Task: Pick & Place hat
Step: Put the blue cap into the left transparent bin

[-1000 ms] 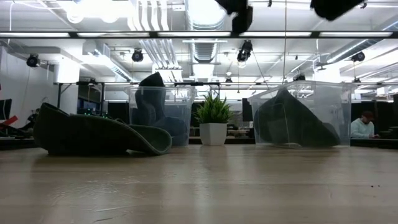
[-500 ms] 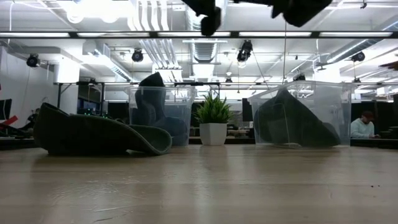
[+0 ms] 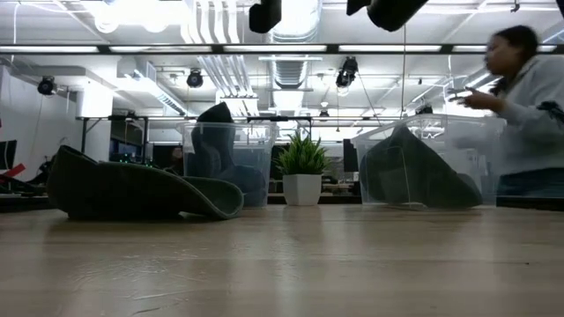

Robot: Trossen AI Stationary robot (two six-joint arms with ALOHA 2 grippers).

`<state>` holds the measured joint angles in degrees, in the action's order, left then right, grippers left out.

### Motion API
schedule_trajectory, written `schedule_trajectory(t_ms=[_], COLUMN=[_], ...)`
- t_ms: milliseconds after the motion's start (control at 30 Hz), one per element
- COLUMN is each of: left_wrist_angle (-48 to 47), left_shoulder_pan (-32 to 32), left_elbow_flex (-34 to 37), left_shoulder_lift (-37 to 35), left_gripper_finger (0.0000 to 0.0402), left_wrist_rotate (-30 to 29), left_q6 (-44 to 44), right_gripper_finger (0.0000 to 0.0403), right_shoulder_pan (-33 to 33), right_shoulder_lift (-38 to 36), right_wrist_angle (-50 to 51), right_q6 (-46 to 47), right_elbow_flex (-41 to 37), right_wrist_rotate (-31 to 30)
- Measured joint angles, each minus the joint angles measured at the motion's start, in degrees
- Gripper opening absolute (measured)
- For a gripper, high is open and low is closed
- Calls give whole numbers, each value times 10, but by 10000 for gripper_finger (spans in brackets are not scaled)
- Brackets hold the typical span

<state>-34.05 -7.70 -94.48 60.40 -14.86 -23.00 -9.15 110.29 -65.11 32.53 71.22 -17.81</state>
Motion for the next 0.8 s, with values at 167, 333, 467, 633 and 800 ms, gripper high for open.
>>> schedule_trajectory(t_ms=[167,333,467,633,800], left_wrist_angle=[-4,-10,-19,-18,-18], left_shoulder_pan=[0,0,0,0,0], left_elbow_flex=[0,0,0,0,1], left_shoulder_lift=[-1,0,2,6,6], left_gripper_finger=[0,0,0,25,71], left_wrist_rotate=[-3,-3,-3,-23,-27], left_q6=[0,0,-9,-25,-13], right_gripper_finger=[129,26,13,12,11], right_shoulder_pan=[4,6,6,6,6], right_shoulder_lift=[-24,-34,-37,-37,-43], right_wrist_angle=[-1,3,2,2,-2], right_q6=[0,0,4,28,68], right_elbow_flex=[-20,-23,-27,-35,-56], right_wrist_rotate=[-1,-2,-1,1,4])
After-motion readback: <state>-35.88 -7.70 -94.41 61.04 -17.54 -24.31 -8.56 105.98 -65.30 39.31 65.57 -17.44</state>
